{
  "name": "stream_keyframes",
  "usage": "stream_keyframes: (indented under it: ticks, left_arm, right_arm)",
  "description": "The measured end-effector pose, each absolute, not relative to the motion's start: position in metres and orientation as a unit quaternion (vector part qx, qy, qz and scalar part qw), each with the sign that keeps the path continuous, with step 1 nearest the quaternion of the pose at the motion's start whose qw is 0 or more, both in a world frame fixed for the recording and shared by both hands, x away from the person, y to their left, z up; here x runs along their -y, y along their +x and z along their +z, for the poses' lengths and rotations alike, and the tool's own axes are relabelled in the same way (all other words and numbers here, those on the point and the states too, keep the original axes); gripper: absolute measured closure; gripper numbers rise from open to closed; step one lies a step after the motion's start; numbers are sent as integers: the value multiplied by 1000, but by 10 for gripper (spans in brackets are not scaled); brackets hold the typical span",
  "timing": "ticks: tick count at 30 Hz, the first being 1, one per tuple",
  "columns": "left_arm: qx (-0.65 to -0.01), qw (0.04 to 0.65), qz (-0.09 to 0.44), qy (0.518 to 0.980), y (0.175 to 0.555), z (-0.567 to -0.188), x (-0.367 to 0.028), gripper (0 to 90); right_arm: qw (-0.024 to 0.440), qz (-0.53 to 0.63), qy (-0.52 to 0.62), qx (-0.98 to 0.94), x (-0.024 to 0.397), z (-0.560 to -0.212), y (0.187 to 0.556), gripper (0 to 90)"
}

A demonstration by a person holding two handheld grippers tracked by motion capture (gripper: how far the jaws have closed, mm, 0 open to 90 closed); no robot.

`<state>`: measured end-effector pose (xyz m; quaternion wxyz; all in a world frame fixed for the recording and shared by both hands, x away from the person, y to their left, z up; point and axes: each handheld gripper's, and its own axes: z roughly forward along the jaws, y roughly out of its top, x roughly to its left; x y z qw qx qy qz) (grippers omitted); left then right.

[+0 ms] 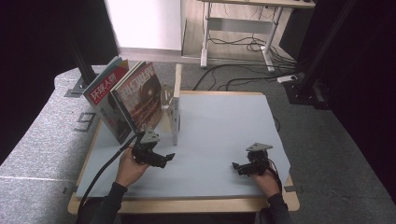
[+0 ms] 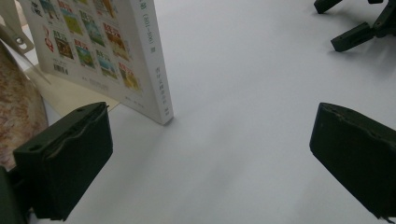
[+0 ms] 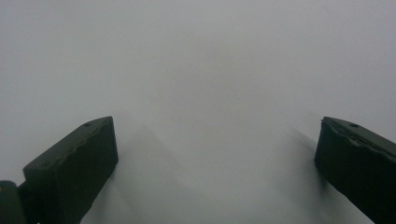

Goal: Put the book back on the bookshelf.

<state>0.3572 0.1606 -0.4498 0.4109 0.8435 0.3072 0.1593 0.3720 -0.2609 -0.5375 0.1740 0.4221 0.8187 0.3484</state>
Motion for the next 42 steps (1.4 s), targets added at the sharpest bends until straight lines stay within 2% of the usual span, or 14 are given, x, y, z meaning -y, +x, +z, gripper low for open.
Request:
stream_keyframes:
  ticks: [15, 42]
  left_arm:
    - [-319, 421, 150, 836, 348, -465, -181, 0]
    - [-342, 395, 144, 840, 338, -503, -200, 0]
  right_arm:
    - [174, 348, 422, -819, 261, -537, 372, 0]
    - [174, 348, 422, -818, 261, -537, 372, 0]
